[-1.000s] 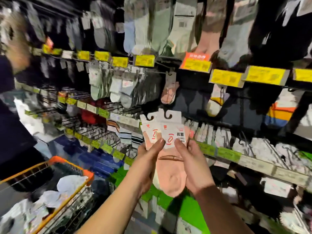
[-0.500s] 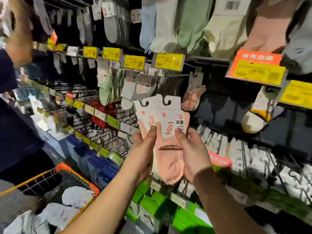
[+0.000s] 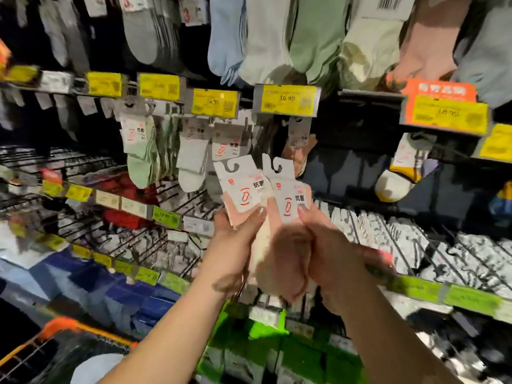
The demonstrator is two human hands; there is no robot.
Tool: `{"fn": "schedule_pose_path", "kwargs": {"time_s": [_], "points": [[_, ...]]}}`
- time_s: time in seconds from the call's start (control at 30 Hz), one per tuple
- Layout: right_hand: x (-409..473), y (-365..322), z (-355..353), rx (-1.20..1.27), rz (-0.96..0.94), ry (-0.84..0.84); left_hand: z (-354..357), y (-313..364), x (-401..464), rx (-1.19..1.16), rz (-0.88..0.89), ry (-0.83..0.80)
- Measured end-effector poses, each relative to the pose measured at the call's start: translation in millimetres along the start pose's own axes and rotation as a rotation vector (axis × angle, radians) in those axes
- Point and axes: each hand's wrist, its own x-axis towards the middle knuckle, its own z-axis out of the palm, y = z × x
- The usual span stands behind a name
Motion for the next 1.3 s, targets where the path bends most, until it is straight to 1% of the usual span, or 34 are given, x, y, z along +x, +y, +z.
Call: {"fn": "schedule_pose_path", "kwargs": {"time_s": [0.07, 0.13, 0.2, 0.23, 0.33, 0.4, 0.47, 0.57, 0.63, 0.7, 0.77, 0.87, 0.97, 1.17, 1.3], "points": [[-3.7, 4.2, 3.8, 0.019, 0.000, -0.007, -4.1, 3.0, 1.1, 0.012, -0.012, -0.040], [-7.2, 2.1, 6.5, -0.006, -0.005, 0.010, -3.7, 10.2, 0.7, -0.039, -0.061, -0.103], [-9.9, 4.8, 7.4, -0.040, -0.007, 0.015, -4.5, 12.9, -4.3, -0.075, -0.064, -0.160], [-11.4, 7.1, 8.5, -0.035, 0.003, 0.009, -5.5, 13.7, -6.0, -0.091, -0.048, -0.172], [-19.5, 10.8, 19.4, 0.084, 0.020, -0.047, -11.9, 14.4, -8.8, -0.095, -0.023, -0.174], [-22.3, 11.8, 25.7, 0.095, 0.003, -0.083, -15.0, 17.0, -9.7, -0.109, -0.021, -0.173], [-22.1, 11.5, 30.9, 0.033, -0.002, -0.083, -20.1, 17.6, -7.2, -0.134, -0.013, -0.182], [-21.6, 4.1, 38.7, -0.070, -0.047, -0.046, -33.5, 19.7, -2.8, -0.085, -0.019, -0.144], [-18.2, -5.5, 37.3, -0.186, -0.146, -0.004, -47.3, 21.6, 2.3, -0.065, -0.010, -0.082], [-14.0, -14.9, 33.0, -0.356, -0.240, 0.057, -59.2, 26.8, 8.1, -0.043, 0.038, -0.037], [-8.7, -20.5, 27.5, -0.485, -0.294, 0.118, -67.9, 31.4, 12.9, -0.077, 0.062, -0.018], [1.2, -26.8, 33.0, -0.596, -0.330, 0.186, -75.6, 36.2, 18.1, -0.197, 0.066, 0.001], [11.7, -35.8, 43.8, -0.649, -0.379, 0.219, -76.0, 43.2, 19.1, -0.266, 0.074, -0.025], [24.8, -48.3, 53.4, -0.641, -0.469, 0.242, -75.4, 52.4, 18.5, -0.312, 0.095, -0.089], [38.6, -50.0, 55.8, -0.637, -0.463, 0.256, -72.4, 55.9, 17.5, -0.334, 0.082, -0.113]]}}
